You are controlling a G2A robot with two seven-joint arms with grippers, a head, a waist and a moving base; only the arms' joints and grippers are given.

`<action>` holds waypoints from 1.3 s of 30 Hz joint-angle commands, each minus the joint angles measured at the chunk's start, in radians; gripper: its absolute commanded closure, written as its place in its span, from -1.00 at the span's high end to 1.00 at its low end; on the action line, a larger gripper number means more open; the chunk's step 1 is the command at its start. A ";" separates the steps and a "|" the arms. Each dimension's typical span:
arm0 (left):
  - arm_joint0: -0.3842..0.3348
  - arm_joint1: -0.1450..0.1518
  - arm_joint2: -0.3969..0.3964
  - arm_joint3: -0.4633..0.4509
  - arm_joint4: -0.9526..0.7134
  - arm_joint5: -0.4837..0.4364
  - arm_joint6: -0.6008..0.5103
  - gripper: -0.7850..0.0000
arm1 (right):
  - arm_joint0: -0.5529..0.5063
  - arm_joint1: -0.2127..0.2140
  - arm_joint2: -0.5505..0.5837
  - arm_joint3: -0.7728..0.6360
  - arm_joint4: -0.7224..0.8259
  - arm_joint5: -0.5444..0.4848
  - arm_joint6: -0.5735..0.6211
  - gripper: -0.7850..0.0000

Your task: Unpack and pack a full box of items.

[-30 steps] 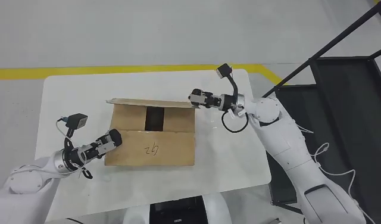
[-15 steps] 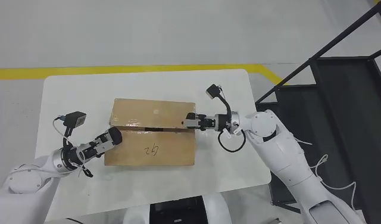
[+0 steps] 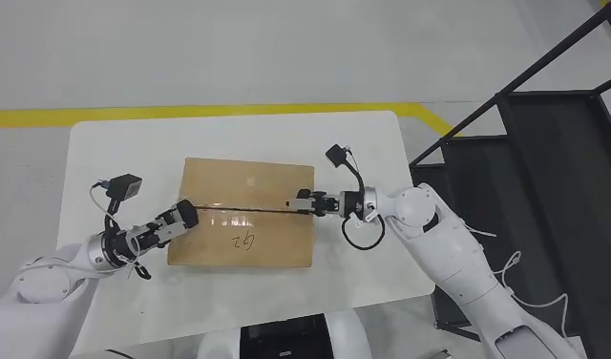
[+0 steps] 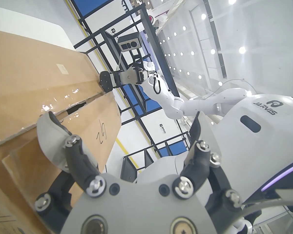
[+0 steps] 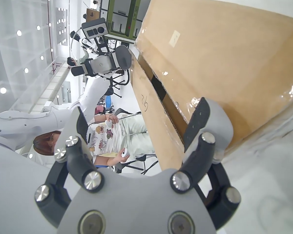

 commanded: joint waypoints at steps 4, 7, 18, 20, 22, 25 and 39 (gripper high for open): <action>-0.043 -0.002 0.009 0.029 0.006 0.008 0.001 1.00 | -0.004 0.000 -0.002 -0.002 0.000 -0.003 -0.015 1.00; -0.071 -0.004 0.013 0.053 0.026 0.005 0.004 1.00 | -0.007 0.002 0.001 -0.009 -0.001 -0.004 -0.020 1.00; -0.125 -0.009 0.052 0.106 0.107 0.016 -0.009 1.00 | -0.014 0.007 0.026 -0.040 0.015 -0.022 -0.036 1.00; -0.126 -0.008 0.053 0.109 0.121 0.013 -0.008 1.00 | -0.023 0.010 0.045 -0.066 0.046 -0.038 -0.047 1.00; -0.125 -0.008 0.052 0.109 0.124 0.011 -0.008 1.00 | -0.035 0.012 0.069 -0.094 0.101 -0.057 -0.049 1.00; -0.122 -0.007 0.048 0.102 0.127 0.008 -0.007 1.00 | -0.055 0.019 0.113 -0.130 0.160 -0.077 -0.037 1.00; -0.086 0.008 -0.012 0.091 0.142 0.022 -0.016 1.00 | -0.241 0.059 0.335 -0.273 0.211 -0.067 0.003 1.00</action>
